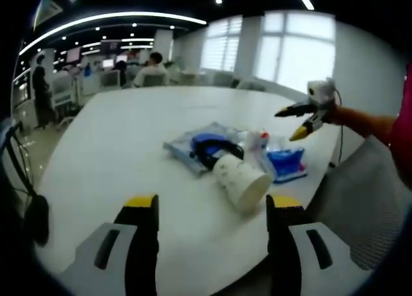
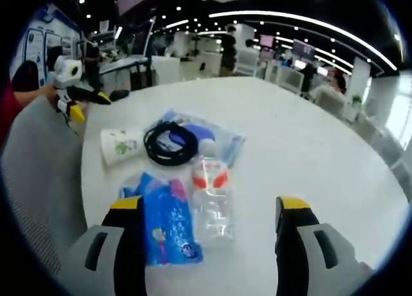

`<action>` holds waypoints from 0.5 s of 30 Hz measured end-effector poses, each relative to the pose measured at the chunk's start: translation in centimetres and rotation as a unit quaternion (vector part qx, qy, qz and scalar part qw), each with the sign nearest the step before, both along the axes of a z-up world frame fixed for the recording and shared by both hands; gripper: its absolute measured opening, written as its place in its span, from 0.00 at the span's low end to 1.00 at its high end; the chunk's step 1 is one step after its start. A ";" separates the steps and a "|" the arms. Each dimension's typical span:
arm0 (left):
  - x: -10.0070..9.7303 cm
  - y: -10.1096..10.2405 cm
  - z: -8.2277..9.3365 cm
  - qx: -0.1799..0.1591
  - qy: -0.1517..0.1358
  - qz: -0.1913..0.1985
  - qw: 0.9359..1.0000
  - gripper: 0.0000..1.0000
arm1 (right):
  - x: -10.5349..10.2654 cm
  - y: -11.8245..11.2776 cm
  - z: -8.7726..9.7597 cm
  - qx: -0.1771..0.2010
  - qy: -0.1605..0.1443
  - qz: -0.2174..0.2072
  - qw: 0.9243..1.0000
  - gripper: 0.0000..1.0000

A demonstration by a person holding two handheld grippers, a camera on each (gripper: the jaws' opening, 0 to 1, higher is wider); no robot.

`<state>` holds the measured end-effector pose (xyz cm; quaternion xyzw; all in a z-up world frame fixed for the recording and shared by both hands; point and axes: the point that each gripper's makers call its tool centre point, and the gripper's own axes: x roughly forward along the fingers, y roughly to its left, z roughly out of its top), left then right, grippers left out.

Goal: Arrange the tabletop items into an orderly group along one side of the table until the central work area is clear of visible clutter.

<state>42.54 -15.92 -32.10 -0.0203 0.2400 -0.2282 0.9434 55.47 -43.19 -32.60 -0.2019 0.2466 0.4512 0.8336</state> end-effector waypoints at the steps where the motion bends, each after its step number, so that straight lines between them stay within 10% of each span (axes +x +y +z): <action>1: 0.0 0.0 0.0 0.000 0.000 0.000 1.000 0.65 | 0.2 0.0 -0.1 0.003 0.004 -0.004 1.000 0.79; 15: 0.0 0.0 -0.1 0.000 0.003 0.000 1.000 0.64 | 1.9 1.7 -1.9 -0.001 0.026 -0.014 1.000 0.69</action>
